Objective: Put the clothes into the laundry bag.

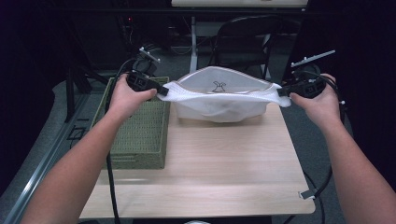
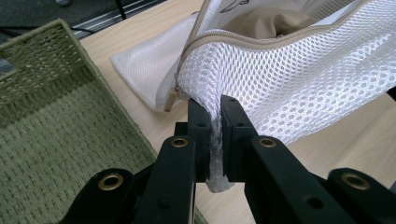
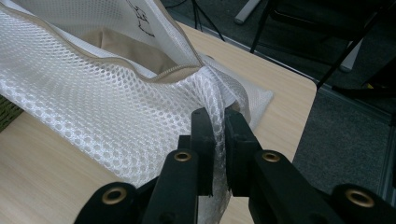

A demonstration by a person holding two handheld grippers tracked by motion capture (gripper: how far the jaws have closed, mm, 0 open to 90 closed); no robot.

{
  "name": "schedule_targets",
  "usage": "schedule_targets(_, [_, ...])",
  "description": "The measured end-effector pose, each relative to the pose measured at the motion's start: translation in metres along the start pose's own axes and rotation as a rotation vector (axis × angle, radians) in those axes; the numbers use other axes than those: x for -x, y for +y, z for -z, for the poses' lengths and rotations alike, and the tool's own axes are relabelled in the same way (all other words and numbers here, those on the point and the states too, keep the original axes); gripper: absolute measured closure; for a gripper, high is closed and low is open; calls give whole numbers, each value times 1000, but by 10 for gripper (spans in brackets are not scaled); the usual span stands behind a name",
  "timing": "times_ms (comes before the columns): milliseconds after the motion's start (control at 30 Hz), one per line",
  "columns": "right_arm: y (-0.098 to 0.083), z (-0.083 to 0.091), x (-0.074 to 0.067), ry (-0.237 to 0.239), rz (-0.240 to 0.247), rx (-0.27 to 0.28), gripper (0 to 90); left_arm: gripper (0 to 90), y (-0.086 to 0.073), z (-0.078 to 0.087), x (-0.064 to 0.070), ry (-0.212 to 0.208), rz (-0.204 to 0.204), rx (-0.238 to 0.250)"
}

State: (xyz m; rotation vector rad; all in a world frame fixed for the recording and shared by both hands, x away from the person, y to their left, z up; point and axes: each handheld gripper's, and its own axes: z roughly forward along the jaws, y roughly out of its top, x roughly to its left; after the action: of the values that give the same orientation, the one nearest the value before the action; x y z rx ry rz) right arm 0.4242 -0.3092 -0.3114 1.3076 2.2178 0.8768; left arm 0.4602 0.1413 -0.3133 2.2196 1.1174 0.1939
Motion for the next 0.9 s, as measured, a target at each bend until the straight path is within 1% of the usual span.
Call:
schedule_targets(100, [-4,-2,1,6,-4,-16,836,843,-3,-5,0,-4,5,-4])
schedule_targets(300, [-14,-4,4,36,-20,-24,836,842,-11,-9,0,-42,16,-10])
schedule_targets(400, [-21,-5,3,44,-25,-31,836,843,-17,-12,2,-52,6,-17])
schedule_targets(500, [-29,-6,2,48,-22,-47,836,843,-25,-14,5,-69,1,-18])
schedule_targets(600, [-39,-8,0,60,-25,-49,836,842,-35,-17,8,-81,-4,-18])
schedule_targets(733, [-53,-9,-4,75,-25,-52,835,842,-48,-21,11,-98,0,-21])
schedule_targets(900, [-70,-11,-10,82,-22,-54,834,841,-61,-25,17,-100,-12,-21])
